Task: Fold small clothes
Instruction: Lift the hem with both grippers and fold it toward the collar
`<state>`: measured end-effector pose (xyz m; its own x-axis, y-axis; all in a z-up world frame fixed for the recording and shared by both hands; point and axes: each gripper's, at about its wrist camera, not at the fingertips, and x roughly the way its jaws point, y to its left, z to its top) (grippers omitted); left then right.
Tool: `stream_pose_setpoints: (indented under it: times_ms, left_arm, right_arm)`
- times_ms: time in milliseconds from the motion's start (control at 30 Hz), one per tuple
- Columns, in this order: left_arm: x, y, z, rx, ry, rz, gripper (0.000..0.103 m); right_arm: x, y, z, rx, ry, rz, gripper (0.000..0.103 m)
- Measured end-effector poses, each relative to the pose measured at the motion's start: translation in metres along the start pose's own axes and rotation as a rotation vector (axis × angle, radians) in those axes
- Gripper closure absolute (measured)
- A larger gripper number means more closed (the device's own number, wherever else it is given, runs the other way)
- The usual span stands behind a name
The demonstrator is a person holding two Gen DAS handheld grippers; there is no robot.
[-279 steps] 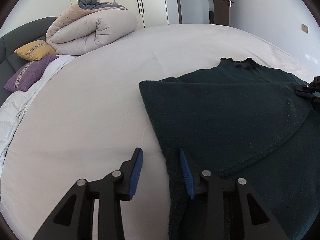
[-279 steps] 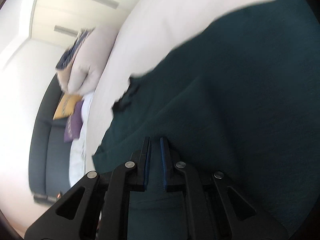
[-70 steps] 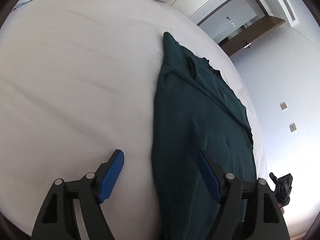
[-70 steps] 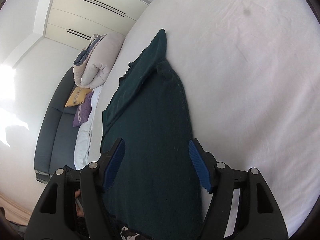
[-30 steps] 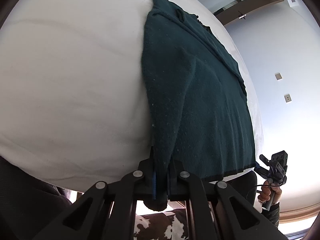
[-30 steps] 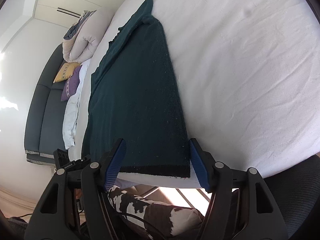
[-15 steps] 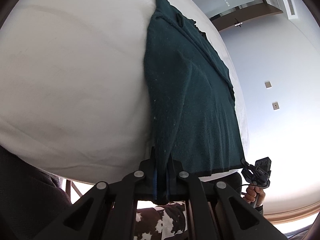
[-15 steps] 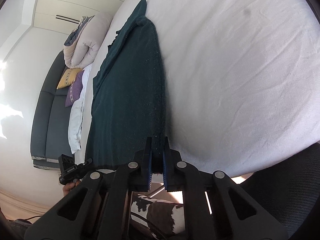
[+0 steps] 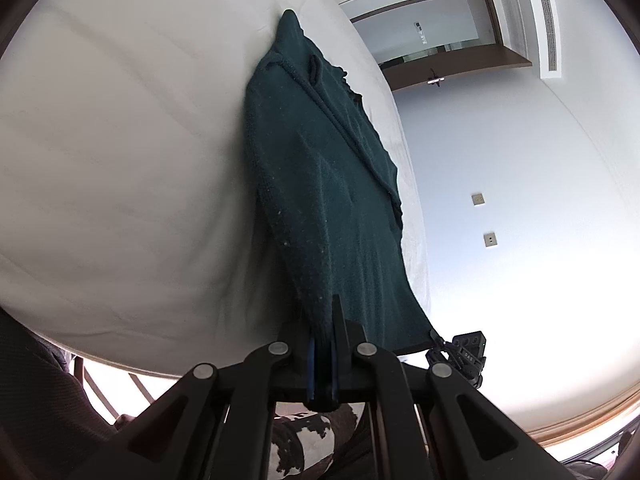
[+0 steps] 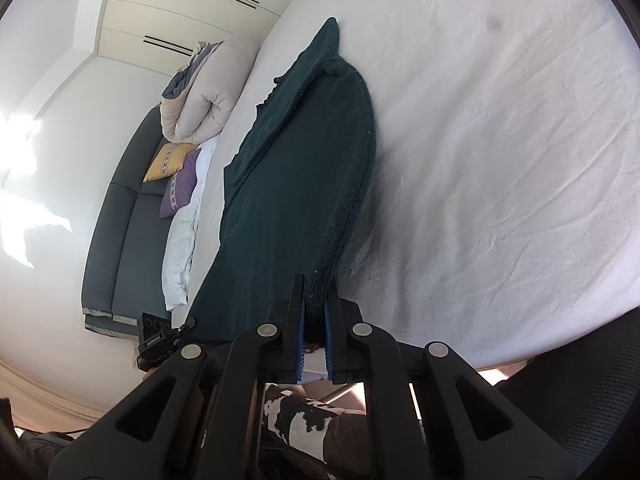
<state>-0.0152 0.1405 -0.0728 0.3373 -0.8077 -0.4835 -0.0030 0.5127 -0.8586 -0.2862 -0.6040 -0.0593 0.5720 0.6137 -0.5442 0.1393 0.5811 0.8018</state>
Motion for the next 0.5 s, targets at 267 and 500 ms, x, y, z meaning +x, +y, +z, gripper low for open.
stream_pose_setpoints:
  times_ms: [267,500]
  left_arm:
    - [-0.006,-0.034,0.048,0.002,-0.078,-0.134,0.098]
    - [0.01,-0.058,0.12,0.018,-0.122,-0.143,0.098]
  right_arm:
    - [0.006,0.048,0.047,-0.047,-0.04,0.108,0.096]
    - [0.038,0.09,0.135,-0.061,-0.102,0.126,0.096]
